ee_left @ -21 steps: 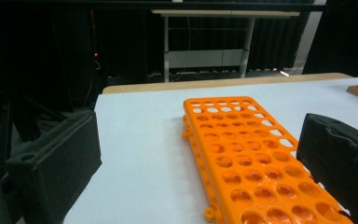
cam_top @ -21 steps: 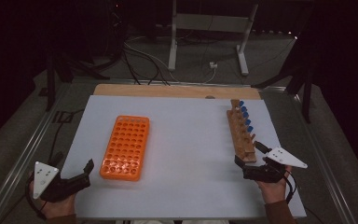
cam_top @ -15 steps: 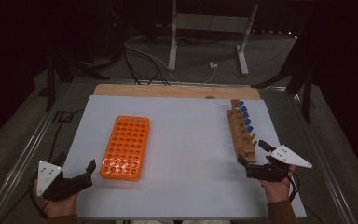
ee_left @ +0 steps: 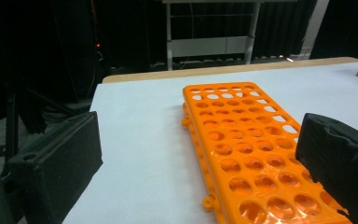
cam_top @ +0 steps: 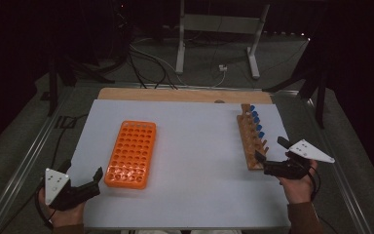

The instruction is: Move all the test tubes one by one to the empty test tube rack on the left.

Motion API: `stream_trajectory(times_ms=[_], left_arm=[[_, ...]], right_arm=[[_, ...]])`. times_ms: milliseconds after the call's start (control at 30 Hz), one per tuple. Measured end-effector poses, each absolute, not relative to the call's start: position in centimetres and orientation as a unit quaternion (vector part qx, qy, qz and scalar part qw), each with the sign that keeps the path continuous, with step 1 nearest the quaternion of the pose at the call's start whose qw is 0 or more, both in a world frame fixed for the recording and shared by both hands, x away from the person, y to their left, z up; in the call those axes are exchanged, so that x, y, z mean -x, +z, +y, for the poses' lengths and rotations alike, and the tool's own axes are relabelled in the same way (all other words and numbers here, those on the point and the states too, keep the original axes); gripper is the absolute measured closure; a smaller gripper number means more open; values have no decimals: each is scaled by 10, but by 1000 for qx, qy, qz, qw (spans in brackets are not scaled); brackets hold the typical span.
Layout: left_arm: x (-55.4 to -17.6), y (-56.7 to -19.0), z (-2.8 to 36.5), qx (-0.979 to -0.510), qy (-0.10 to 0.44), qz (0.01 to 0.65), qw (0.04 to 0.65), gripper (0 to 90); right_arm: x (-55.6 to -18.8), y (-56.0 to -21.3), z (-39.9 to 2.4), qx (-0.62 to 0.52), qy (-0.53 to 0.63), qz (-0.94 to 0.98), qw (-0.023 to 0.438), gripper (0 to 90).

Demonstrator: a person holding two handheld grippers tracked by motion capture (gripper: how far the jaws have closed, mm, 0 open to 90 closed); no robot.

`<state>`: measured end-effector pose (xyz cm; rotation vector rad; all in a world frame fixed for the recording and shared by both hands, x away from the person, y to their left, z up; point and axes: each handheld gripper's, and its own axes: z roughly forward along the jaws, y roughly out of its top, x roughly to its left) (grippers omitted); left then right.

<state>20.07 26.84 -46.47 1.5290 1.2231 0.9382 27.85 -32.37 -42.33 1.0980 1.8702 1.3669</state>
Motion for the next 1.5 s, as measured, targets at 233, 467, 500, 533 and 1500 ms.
stream_trajectory(times_ms=[233,467,500,533,1500], left_arm=[[-200,-467,273,-615,385,507,466,14],[-201,-468,273,-614,385,509,464,14],[-201,-468,273,-614,386,510,463,14],[-201,-468,273,-613,386,510,464,14],[-201,-470,274,-611,391,514,458,14]], right_arm=[[-296,-415,-324,-415,504,701,287,7],[-322,-424,-326,-439,476,715,263,90],[-325,-426,-327,-442,473,717,259,117],[-327,-427,-328,-446,469,718,259,145],[-350,-457,-325,-489,417,728,237,714]])
